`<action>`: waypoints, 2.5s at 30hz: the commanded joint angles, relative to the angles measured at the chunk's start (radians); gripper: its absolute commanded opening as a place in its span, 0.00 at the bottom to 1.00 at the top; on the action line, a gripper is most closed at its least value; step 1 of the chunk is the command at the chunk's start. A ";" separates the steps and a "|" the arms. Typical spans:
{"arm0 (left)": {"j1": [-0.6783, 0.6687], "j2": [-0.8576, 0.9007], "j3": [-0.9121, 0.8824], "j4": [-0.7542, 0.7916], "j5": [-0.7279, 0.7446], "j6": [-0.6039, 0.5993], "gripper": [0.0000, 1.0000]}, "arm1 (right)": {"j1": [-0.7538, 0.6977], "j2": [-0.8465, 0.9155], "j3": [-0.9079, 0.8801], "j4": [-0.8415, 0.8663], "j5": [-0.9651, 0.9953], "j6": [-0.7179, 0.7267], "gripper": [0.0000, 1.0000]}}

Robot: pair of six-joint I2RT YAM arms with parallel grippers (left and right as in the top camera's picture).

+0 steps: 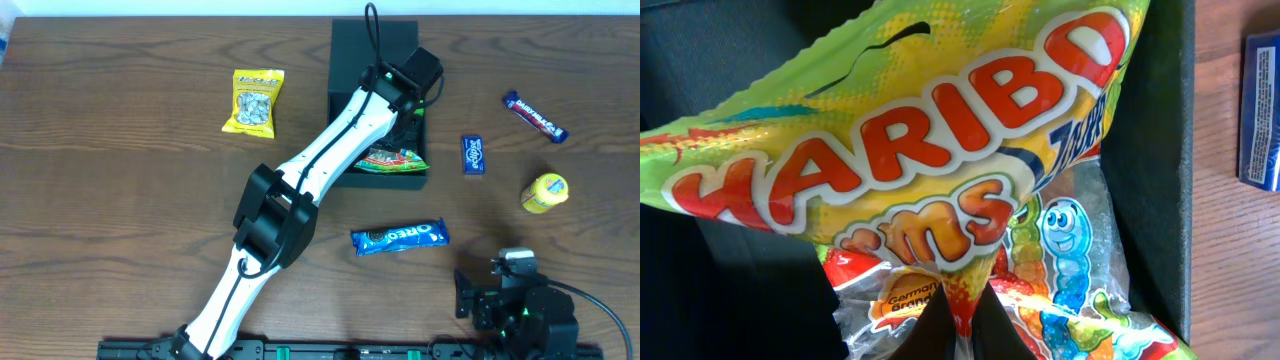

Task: Pack container
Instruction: 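Open the left gripper to release the bag inside the box, then move the left gripper right and down to the blue Oreo pack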

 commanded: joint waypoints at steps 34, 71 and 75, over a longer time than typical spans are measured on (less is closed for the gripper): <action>0.011 -0.002 -0.065 0.079 0.040 -0.023 0.06 | -0.010 -0.007 -0.007 -0.007 -0.004 -0.011 0.99; -0.150 -0.399 -0.063 -0.375 -0.260 0.181 0.96 | -0.010 -0.007 -0.007 -0.007 -0.003 -0.012 0.99; -0.243 -0.402 -0.064 -0.462 -0.260 0.243 0.96 | -0.010 -0.007 -0.007 -0.007 -0.003 -0.011 0.99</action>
